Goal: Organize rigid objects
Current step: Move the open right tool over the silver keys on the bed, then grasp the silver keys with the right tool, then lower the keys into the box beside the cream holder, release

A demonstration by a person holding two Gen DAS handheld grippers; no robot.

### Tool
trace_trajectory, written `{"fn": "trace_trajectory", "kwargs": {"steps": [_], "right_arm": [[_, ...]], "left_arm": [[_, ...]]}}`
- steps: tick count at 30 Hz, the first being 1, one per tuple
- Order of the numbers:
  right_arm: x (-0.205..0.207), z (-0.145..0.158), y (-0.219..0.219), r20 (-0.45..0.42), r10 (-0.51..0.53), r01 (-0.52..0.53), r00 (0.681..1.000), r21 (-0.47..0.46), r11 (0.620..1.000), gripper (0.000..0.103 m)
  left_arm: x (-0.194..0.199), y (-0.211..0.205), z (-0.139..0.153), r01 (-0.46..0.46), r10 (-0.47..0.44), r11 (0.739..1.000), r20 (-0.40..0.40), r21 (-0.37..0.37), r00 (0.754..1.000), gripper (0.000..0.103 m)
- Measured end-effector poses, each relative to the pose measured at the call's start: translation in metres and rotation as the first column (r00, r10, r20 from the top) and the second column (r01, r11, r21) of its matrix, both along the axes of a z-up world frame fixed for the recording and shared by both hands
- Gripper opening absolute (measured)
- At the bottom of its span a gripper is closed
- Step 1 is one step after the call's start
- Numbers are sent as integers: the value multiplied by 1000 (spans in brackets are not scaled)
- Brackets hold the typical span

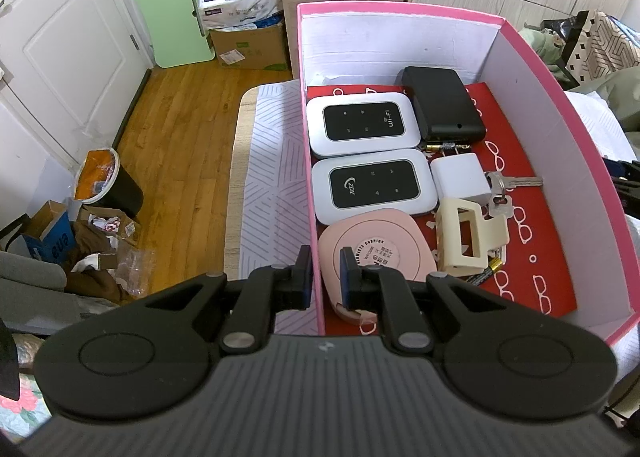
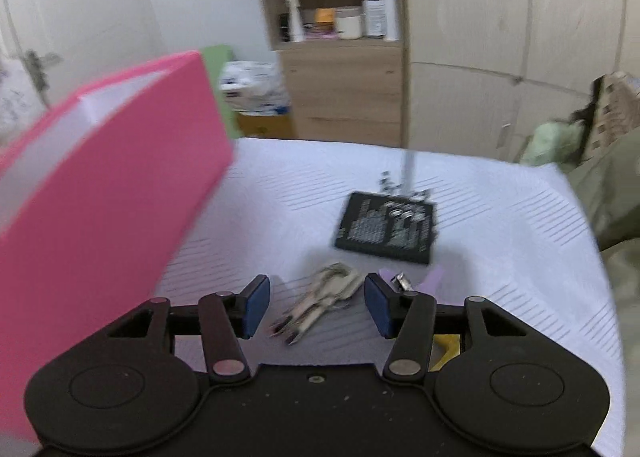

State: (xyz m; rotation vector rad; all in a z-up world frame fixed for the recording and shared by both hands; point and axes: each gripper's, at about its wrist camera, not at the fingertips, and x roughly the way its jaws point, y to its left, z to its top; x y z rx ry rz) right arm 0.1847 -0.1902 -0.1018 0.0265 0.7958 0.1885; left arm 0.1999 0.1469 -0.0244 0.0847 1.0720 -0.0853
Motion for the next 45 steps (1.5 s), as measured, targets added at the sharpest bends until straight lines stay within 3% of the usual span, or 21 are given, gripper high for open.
{"fn": "trace_trajectory", "kwargs": {"steps": [3,4,6,7,8,12,18,23,28,33,37,39,42,45], "right_arm": [[1,-2,5,29,-36,38,999,-55,998,52],[1,-1,4,26,-31,32,999,-37,999,36],[-2,2,2,30,-31,32,999,-18,999,27],[-4,4,1,38,-25,25,999,-7,1000,15],[-7,8,-1,62,-26,25,998,9,1000,10],[-11,17,-11,62,-8,-1,998,145,989,8],[-20,34,-8,83,23,-41,996,227,973,8],[-33,65,0,154,73,-110,985,251,962,8],[-51,107,15,254,152,-215,955,243,946,8],[-62,133,32,289,284,-367,914,293,883,8],[-56,126,50,234,396,-457,888,356,815,8],[-52,114,61,190,431,-471,882,369,801,8],[-46,93,77,122,454,-466,882,356,810,8],[-43,80,84,82,443,-446,893,303,842,9]], "left_arm": [[0,0,0,1,-1,1000,0,-4,1000,12],[0,0,0,2,-2,1000,0,-4,1000,12],[-1,1,0,1,-1,1000,0,-7,1000,12],[-1,1,0,1,-1,1000,0,-10,1000,12],[-1,1,0,0,0,1000,1,-11,1000,12],[-2,1,0,-4,4,1000,3,-14,1000,12],[-2,2,0,-6,6,1000,3,-15,1000,12],[-2,3,1,-7,7,1000,2,-18,1000,12],[-2,3,1,-11,12,1000,6,-23,1000,12],[-2,4,-1,-16,16,999,0,-30,1000,12],[-1,5,-2,-14,13,999,-13,-37,1000,12],[0,6,-2,-15,14,999,-21,-44,1000,12],[0,5,-2,-11,10,999,-25,-40,1000,12],[0,4,-2,-11,10,999,-26,-33,1000,12]]}}
